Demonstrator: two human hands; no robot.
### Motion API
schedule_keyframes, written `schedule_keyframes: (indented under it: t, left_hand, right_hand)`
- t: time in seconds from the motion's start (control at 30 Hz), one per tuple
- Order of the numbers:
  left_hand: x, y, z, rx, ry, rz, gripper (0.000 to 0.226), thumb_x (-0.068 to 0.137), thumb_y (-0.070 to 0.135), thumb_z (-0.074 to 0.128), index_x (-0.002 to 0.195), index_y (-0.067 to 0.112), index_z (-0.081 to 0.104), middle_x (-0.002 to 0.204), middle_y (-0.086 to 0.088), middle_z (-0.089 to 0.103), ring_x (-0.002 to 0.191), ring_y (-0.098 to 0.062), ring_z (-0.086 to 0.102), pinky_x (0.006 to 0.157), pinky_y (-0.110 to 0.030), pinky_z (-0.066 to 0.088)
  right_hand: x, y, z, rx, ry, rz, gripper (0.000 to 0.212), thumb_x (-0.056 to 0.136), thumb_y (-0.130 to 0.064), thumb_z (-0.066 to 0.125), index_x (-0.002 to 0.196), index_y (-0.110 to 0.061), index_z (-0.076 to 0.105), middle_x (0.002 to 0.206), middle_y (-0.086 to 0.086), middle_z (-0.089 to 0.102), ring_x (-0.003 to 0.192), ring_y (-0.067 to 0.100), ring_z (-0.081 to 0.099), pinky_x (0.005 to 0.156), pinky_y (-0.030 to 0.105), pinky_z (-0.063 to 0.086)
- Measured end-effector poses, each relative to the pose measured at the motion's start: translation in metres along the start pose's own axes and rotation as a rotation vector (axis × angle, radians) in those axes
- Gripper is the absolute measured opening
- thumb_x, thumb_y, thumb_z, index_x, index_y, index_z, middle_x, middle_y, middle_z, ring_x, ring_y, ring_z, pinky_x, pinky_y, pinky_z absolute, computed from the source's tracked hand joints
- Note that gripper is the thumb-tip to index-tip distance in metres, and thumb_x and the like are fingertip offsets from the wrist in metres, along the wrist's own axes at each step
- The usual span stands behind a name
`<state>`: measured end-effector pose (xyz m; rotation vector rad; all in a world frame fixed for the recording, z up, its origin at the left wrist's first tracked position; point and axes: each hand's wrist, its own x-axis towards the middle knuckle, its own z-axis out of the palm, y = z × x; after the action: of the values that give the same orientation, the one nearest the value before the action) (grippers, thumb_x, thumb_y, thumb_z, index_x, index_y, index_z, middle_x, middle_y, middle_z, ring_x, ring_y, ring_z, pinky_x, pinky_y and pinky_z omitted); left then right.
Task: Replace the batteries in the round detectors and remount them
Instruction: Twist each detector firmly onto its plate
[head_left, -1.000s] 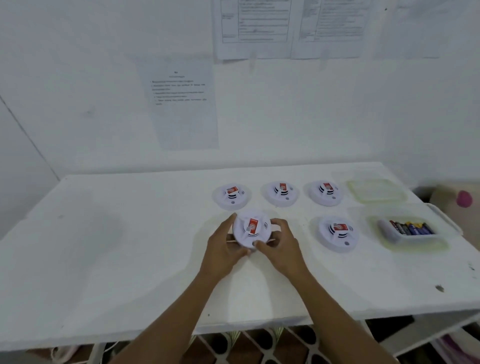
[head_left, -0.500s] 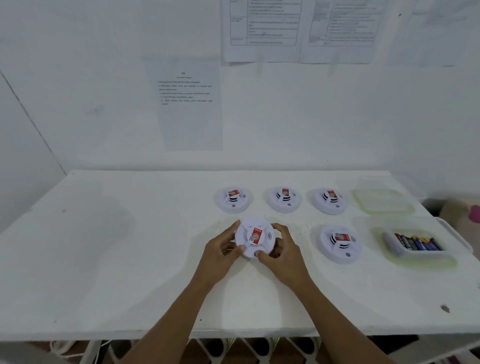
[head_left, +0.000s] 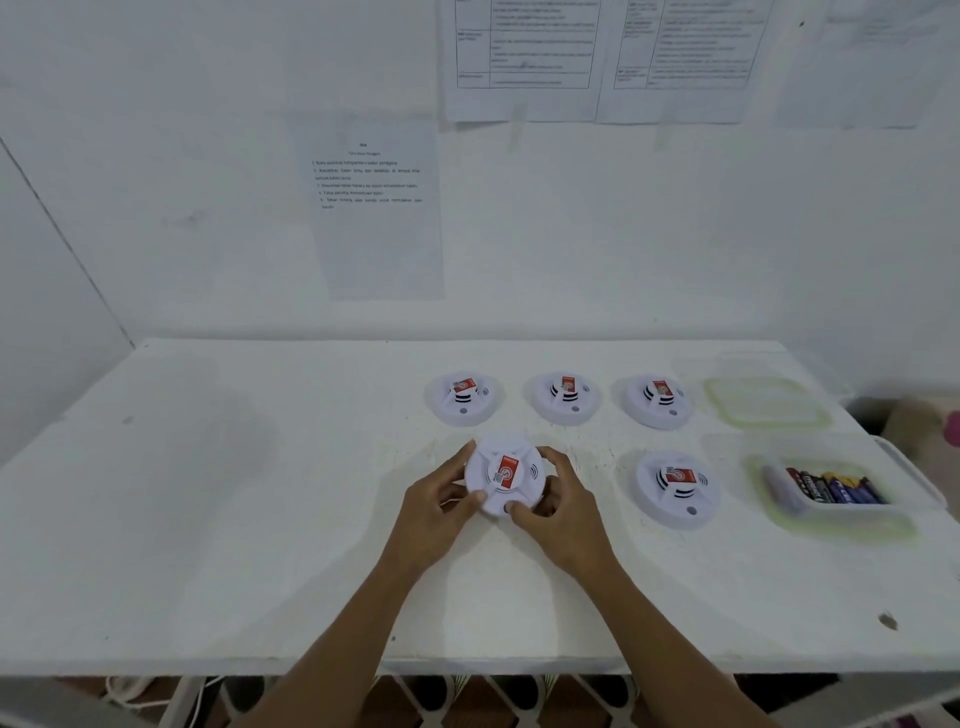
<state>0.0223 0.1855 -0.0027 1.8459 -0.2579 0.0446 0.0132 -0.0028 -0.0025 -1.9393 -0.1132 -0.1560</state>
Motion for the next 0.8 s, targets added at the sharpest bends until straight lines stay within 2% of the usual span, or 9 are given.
schedule_keyframes:
  t: [0.17, 0.33, 0.4, 0.53, 0.6, 0.67, 0.8]
  left_hand:
    - [0.001, -0.002, 0.001, 0.007, 0.003, 0.004, 0.057, 0.092, 0.019, 0.068, 0.144, 0.019, 0.047, 0.131, 0.008, 0.064, 0.113, -0.008, 0.065, 0.096, -0.025, 0.052]
    - [0.001, -0.002, 0.000, -0.002, 0.001, -0.002, 0.057, 0.092, 0.022, 0.067, 0.145, 0.022, 0.046, 0.131, 0.008, 0.065, 0.112, -0.009, 0.065, 0.097, -0.026, 0.052]
    - [0.001, -0.002, -0.001, 0.000, -0.005, -0.005, 0.058, 0.092, 0.023, 0.067, 0.145, 0.024, 0.046, 0.131, 0.009, 0.064, 0.112, -0.008, 0.065, 0.097, -0.024, 0.052]
    - [0.001, 0.000, -0.001, 0.042, -0.018, 0.007, 0.066, 0.085, 0.014, 0.076, 0.134, 0.044, 0.044, 0.123, 0.014, 0.066, 0.105, -0.004, 0.067, 0.087, -0.015, 0.051]
    - [0.001, 0.000, 0.000, 0.075, -0.017, 0.044, 0.071, 0.079, 0.011, 0.079, 0.129, 0.048, 0.045, 0.119, 0.024, 0.065, 0.108, -0.006, 0.066, 0.090, -0.019, 0.052]
    - [0.000, 0.000, 0.001, 0.082, -0.015, 0.077, 0.070, 0.077, 0.014, 0.080, 0.129, 0.047, 0.045, 0.123, 0.031, 0.061, 0.112, -0.011, 0.065, 0.094, -0.025, 0.053]
    - [0.002, -0.002, 0.002, 0.080, 0.010, 0.088, 0.070, 0.078, 0.014, 0.081, 0.130, 0.043, 0.045, 0.127, 0.015, 0.062, 0.111, -0.009, 0.065, 0.095, -0.027, 0.054]
  right_hand:
    - [-0.001, -0.003, 0.000, 0.001, 0.003, -0.001, 0.064, 0.076, -0.022, 0.079, 0.125, -0.040, 0.042, 0.103, -0.009, 0.071, 0.085, 0.002, 0.068, 0.074, 0.019, 0.056]
    - [-0.001, -0.003, -0.004, 0.048, -0.058, -0.018, 0.062, 0.081, -0.020, 0.075, 0.134, -0.030, 0.044, 0.117, -0.010, 0.067, 0.099, 0.002, 0.066, 0.084, 0.023, 0.056]
    - [-0.001, -0.003, -0.011, 0.052, -0.116, -0.043, 0.065, 0.082, -0.016, 0.075, 0.137, -0.028, 0.045, 0.122, -0.012, 0.064, 0.103, 0.001, 0.064, 0.083, 0.020, 0.054]
    - [0.002, 0.001, -0.022, 0.024, -0.162, -0.066, 0.065, 0.079, -0.012, 0.078, 0.134, -0.032, 0.049, 0.114, -0.008, 0.067, 0.084, 0.006, 0.064, 0.073, 0.018, 0.051]
    - [0.003, 0.004, -0.023, 0.027, -0.153, -0.058, 0.067, 0.077, -0.014, 0.079, 0.132, -0.037, 0.049, 0.109, -0.008, 0.069, 0.079, 0.009, 0.064, 0.073, 0.020, 0.052]
    - [0.002, 0.007, -0.022, 0.026, -0.139, -0.070, 0.069, 0.076, -0.014, 0.080, 0.131, -0.039, 0.048, 0.108, -0.010, 0.069, 0.079, 0.009, 0.065, 0.074, 0.020, 0.053]
    - [0.002, 0.008, -0.018, 0.010, -0.114, -0.119, 0.067, 0.077, -0.016, 0.079, 0.132, -0.039, 0.047, 0.110, -0.010, 0.068, 0.083, 0.005, 0.064, 0.074, 0.014, 0.050]
